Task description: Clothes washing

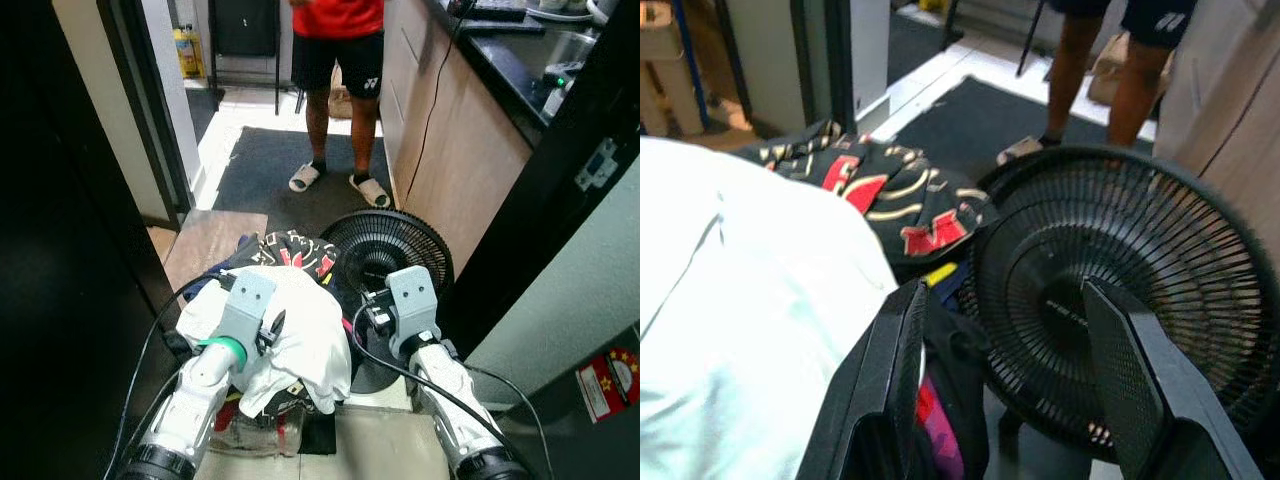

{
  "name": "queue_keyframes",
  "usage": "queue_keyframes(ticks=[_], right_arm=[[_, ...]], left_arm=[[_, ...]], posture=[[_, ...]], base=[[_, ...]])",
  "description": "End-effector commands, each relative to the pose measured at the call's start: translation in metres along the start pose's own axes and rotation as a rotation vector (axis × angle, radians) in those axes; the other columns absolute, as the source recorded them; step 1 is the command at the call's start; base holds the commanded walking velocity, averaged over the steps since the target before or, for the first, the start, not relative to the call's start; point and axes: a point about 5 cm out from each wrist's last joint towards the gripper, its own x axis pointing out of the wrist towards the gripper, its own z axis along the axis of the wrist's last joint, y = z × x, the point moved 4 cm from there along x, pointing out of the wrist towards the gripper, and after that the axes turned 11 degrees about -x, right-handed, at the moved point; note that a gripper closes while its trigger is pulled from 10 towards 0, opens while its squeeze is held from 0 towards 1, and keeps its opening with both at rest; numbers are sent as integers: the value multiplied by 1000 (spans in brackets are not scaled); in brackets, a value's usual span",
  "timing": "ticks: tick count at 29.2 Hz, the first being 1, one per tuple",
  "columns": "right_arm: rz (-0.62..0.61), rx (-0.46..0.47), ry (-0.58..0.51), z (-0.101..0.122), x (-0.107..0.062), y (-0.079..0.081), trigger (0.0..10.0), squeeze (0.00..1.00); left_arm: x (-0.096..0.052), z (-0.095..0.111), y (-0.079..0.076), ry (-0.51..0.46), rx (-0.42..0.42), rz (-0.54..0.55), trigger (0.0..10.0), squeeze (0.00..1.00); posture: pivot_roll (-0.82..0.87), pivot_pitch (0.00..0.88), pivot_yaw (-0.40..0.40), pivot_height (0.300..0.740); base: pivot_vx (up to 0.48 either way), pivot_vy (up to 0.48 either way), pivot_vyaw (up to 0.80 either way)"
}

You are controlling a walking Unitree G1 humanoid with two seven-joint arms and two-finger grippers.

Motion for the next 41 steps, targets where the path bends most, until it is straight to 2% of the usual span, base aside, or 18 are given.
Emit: queue_keyframes(ticks=[1, 7, 9, 11, 12, 18, 19, 20, 21, 23, 28, 34, 38, 40, 41], right_arm=[[14, -7, 9, -3, 0, 3, 10000, 0], [19, -6, 6, -4, 1, 6, 10000, 0], [29, -6, 9, -7, -3, 9, 10000, 0], [31, -6, 10, -8, -5, 9, 10000, 0], [32, -6, 13, -10, -7, 9, 10000, 0], [26, -7, 21, -14, -11, 9, 10000, 0], [23, -6, 26, -16, -12, 9, 10000, 0], [23, -6, 26, -16, -12, 9, 10000, 0], [22, -5, 26, -16, -12, 9, 10000, 0], [20, -4, 27, -17, -13, 8, 10000, 0], [8, -4, 25, -16, -12, 5, 10000, 0], [2, -5, 25, -15, -11, 3, 10000, 0], [-4, -2, 19, -13, -9, 3, 10000, 0], [-15, 1, 7, -9, -7, 1, 10000, 0], [-15, 1, 7, -9, -7, 1, 10000, 0]], left_arm=[[1, 5, 3, -12, -5, 10, 10000, 0], [2, -1, 2, -2, 65, 15, 10000, 0], [-1, -12, 7, 28, 97, 27, 10000, 0], [-1, -15, 9, 35, 101, 31, 10000, 0], [-4, -21, 15, 54, 109, 44, 10000, 0], [-9, -29, 17, 78, 122, 39, 9961, 0], [-12, -33, 17, 84, 124, 36, 6627, 0], [-12, -33, 17, 84, 124, 36, 6627, 0], [-13, -33, 17, 86, 123, 35, 392, 0], [-14, -36, 16, 92, 123, 32, 0, 0], [-16, -38, 16, 95, 127, 25, 0, 0], [-17, -30, 17, 67, 93, 28, 0, 0], [-17, -13, 15, 19, 57, 16, 0, 0], [-17, 3, 13, -25, 31, 7, 0, 0], [-17, 3, 13, -25, 31, 7, 0, 0]], posture=[[163, 160, 28, 740], [161, 180, 29, 740], [151, 229, 38, 740], [151, 229, 38, 740], [150, 239, 41, 740], [152, 260, 50, 740], [152, 260, 52, 740], [152, 260, 52, 740], [152, 257, 55, 740], [150, 253, 56, 740], [149, 244, 57, 740], [151, 238, 57, 740], [153, 224, 57, 740], [158, 204, 59, 740], [158, 204, 59, 740]], base=[[0, 0, 0], [0, 0, 0], [0, 0, 0], [0, 0, 0], [0, 0, 0], [0, 0, 0], [0, 0, 0], [0, 0, 0], [0, 0, 0], [0, 0, 0], [0, 0, 0], [0, 0, 0], [0, 0, 0], [0, 0, 0], [0, 0, 0]])
